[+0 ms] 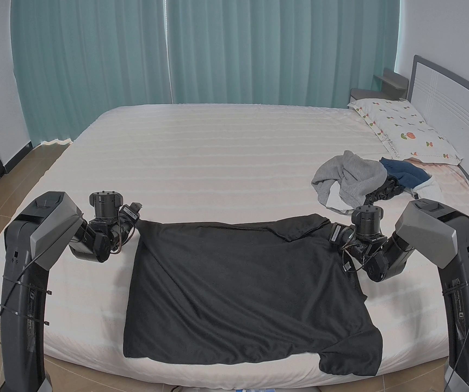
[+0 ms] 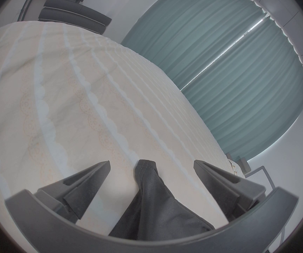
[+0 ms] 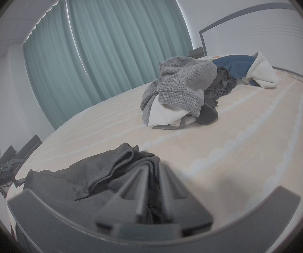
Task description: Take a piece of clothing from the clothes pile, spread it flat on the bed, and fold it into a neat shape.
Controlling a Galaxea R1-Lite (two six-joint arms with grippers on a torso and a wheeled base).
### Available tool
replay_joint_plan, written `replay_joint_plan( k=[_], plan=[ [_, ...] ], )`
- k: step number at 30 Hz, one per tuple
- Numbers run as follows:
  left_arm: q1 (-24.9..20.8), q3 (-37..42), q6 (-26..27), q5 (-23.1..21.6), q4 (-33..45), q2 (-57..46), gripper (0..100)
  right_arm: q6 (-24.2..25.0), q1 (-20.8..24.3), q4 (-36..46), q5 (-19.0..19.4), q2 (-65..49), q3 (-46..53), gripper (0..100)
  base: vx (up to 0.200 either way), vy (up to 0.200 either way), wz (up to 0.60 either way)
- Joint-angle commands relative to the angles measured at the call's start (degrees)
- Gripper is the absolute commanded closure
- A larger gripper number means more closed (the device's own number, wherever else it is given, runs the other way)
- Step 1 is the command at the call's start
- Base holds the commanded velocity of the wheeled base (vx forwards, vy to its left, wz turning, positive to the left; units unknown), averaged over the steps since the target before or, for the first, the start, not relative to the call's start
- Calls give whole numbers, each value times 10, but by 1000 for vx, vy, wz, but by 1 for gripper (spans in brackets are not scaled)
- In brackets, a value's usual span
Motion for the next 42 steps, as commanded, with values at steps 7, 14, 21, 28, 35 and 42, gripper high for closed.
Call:
replay_joint_plan(
  k=[7,14,21,28,35,42],
  plan=[
    [0,0,0,0,0,0,0,55,-20,-7,11,-31,12,0,0,0,0],
    [0,0,0,-1,0,0,0,115,-63,-8,94,-95,108,0,0,0,0],
    [0,0,0,-3,0,0,0,118,-63,-66,157,-124,255,0,0,0,0],
    [0,0,1,-5,15,0,0,203,-49,-123,178,-99,292,0,0,0,0],
    [-1,4,1,-5,16,-2,0,214,-51,-148,184,-91,309,0,0,0,0],
    [-2,6,1,-2,15,-3,0,209,-51,-159,184,-82,316,0,0,0,0]
  ],
)
